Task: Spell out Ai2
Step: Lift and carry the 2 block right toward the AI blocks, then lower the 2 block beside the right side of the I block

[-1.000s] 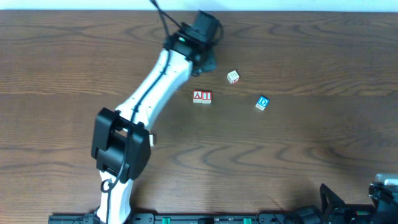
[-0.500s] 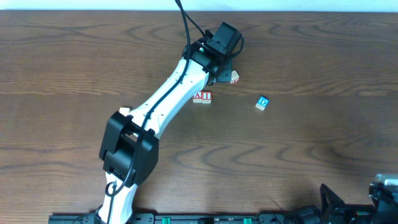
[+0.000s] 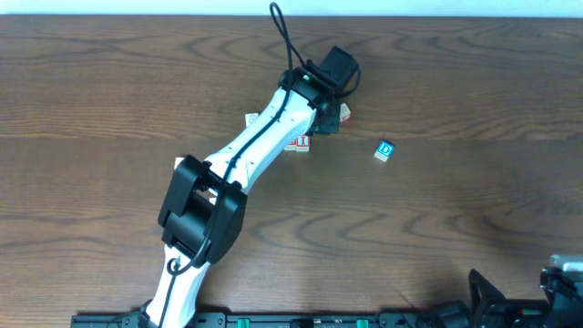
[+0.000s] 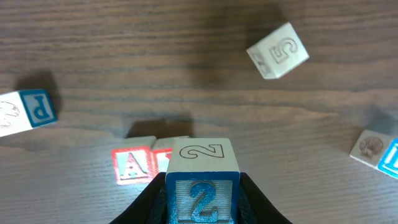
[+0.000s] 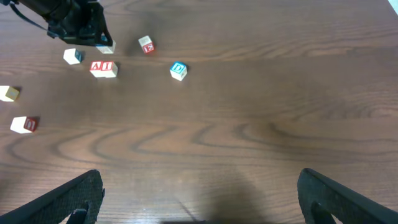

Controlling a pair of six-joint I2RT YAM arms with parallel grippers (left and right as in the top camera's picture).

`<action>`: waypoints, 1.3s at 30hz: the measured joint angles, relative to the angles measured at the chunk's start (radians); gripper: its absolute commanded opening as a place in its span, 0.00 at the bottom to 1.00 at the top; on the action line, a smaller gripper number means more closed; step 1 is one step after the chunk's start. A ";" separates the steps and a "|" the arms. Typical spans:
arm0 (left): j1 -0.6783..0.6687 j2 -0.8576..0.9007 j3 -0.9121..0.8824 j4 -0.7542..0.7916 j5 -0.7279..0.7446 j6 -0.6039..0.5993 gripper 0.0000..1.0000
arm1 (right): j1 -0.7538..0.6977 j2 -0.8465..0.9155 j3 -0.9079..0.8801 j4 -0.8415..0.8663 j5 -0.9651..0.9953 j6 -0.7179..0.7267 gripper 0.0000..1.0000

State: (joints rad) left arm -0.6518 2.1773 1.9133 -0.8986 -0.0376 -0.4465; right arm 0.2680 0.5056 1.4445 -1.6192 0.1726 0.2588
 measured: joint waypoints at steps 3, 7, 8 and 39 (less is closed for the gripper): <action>-0.012 0.000 0.000 0.002 0.001 -0.016 0.05 | 0.000 0.000 0.000 0.000 0.000 0.000 0.99; -0.021 0.001 0.000 0.006 0.005 -0.036 0.05 | 0.000 0.000 0.000 0.000 0.000 0.000 0.99; -0.022 0.003 0.000 0.007 0.005 -0.042 0.06 | 0.000 0.000 0.000 0.000 0.000 0.000 0.99; -0.022 0.111 0.000 0.021 0.058 -0.134 0.05 | 0.000 0.000 0.000 0.000 0.000 0.000 0.99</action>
State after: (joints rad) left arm -0.6735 2.2883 1.9133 -0.8780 0.0200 -0.5808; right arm 0.2680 0.5056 1.4445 -1.6192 0.1726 0.2588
